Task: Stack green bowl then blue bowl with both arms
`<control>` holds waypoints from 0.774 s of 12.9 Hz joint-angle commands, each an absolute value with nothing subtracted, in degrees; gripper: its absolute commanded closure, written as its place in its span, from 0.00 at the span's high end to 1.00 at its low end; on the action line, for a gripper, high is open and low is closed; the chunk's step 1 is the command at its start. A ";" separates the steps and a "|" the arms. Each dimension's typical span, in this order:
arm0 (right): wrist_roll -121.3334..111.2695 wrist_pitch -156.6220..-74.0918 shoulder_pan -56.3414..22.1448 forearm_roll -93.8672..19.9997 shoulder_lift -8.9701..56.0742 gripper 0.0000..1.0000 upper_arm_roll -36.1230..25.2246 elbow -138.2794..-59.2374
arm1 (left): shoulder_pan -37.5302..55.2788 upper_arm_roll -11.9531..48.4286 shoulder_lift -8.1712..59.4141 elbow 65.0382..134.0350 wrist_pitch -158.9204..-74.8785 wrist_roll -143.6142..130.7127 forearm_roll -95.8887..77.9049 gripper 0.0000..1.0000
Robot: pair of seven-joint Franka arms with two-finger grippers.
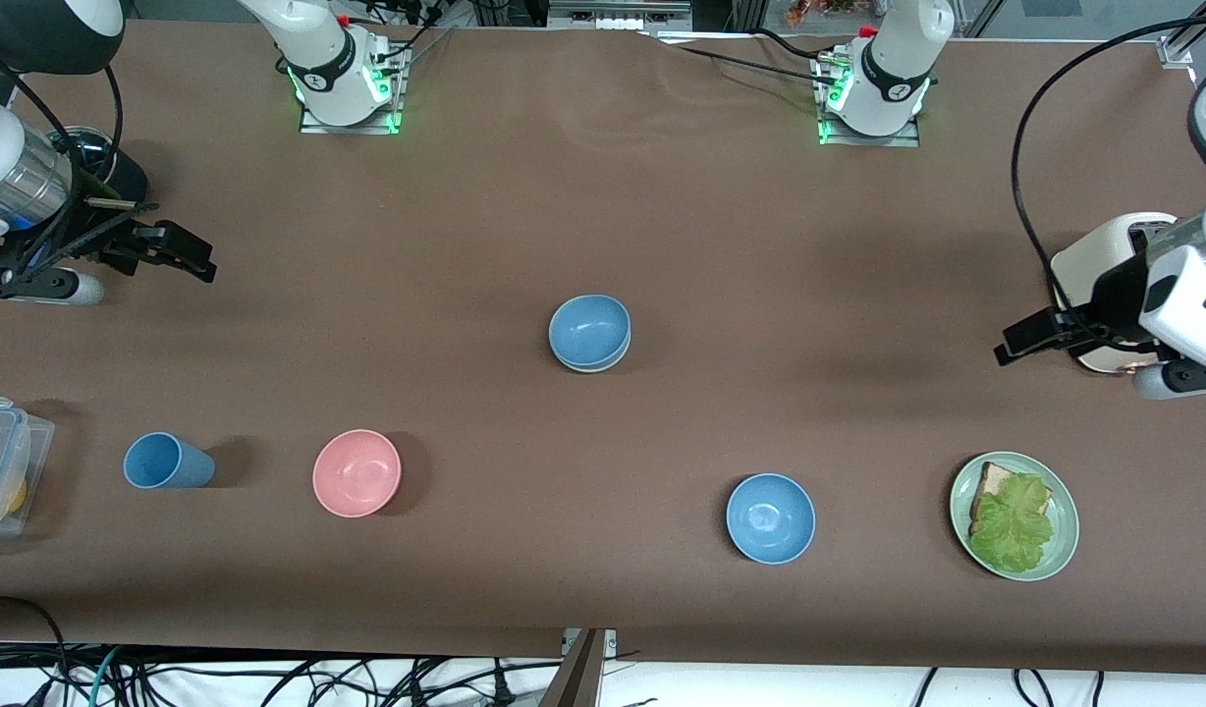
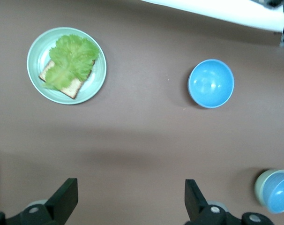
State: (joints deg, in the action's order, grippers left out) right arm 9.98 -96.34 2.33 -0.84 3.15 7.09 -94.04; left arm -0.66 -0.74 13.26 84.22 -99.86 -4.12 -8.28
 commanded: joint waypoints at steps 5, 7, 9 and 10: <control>9.76 -96.15 2.64 -0.26 3.60 0.99 7.47 -92.81 | -0.70 -1.49 10.99 85.52 -94.22 -1.85 -5.63 1.00; 9.75 -96.15 2.64 -0.26 3.60 0.99 7.47 -92.73 | -0.53 -1.49 11.07 85.43 -94.22 -1.76 -4.14 1.00; 9.76 -96.15 2.64 -0.26 3.60 0.99 7.47 -92.81 | -0.18 -1.23 11.07 85.60 -94.22 -1.67 -2.73 1.00; 9.76 -96.15 2.64 -0.26 3.60 0.99 7.47 -92.81 | -0.09 -1.23 11.16 85.61 -94.22 -1.67 -2.72 1.00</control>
State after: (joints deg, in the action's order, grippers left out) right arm 9.98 -96.38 2.33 -0.84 3.15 7.09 -94.03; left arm -0.70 -1.31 12.42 84.30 -94.49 -1.55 -4.28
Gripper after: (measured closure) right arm 0.004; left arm 0.000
